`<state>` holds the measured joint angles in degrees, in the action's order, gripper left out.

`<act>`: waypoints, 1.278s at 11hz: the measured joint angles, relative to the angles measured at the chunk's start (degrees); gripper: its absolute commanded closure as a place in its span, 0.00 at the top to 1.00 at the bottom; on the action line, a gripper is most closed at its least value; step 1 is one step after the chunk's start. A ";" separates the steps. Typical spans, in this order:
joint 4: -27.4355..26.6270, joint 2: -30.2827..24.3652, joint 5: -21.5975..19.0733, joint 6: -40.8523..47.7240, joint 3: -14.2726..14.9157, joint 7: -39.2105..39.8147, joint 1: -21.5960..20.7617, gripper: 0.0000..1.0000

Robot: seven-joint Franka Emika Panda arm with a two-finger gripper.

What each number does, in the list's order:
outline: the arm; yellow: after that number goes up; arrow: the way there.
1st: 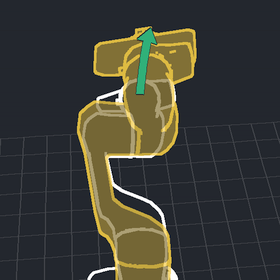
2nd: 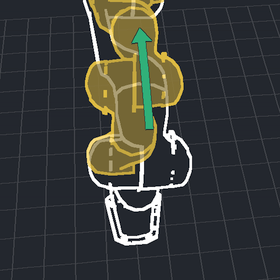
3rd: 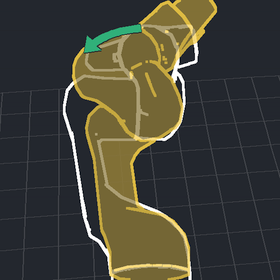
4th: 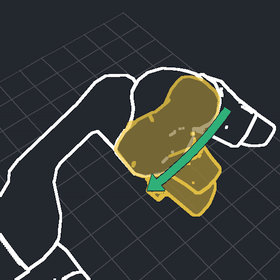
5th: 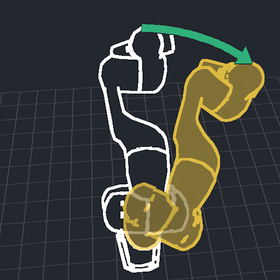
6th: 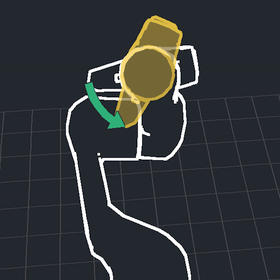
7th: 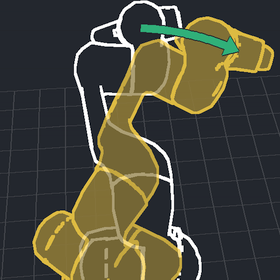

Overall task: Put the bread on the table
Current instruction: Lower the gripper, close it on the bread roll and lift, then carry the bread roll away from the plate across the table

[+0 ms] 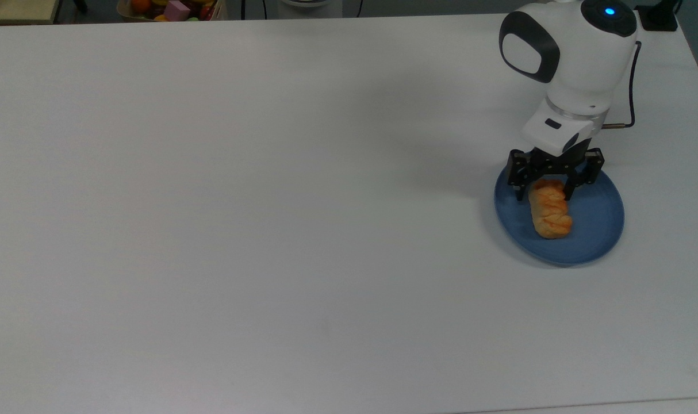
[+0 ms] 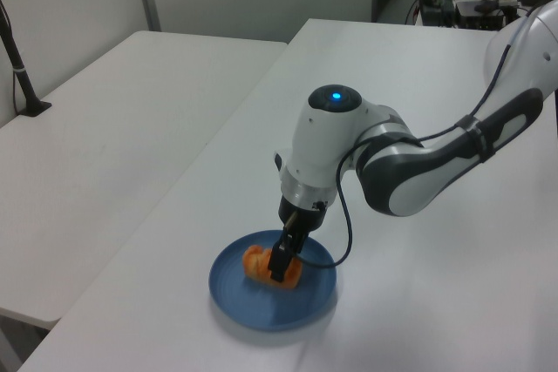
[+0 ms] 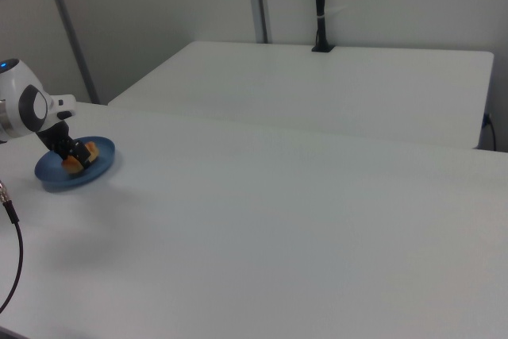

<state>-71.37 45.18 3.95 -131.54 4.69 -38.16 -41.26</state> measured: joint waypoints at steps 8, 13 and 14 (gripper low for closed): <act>0.65 0.12 2.20 -0.30 0.23 -1.57 -0.77 0.00; 2.43 -5.33 2.65 0.06 1.52 -1.66 0.37 0.00; 2.17 -7.51 2.78 1.37 1.60 -1.57 1.43 0.00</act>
<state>-69.20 37.67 6.74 -130.18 6.29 -39.73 -39.83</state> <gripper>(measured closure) 0.899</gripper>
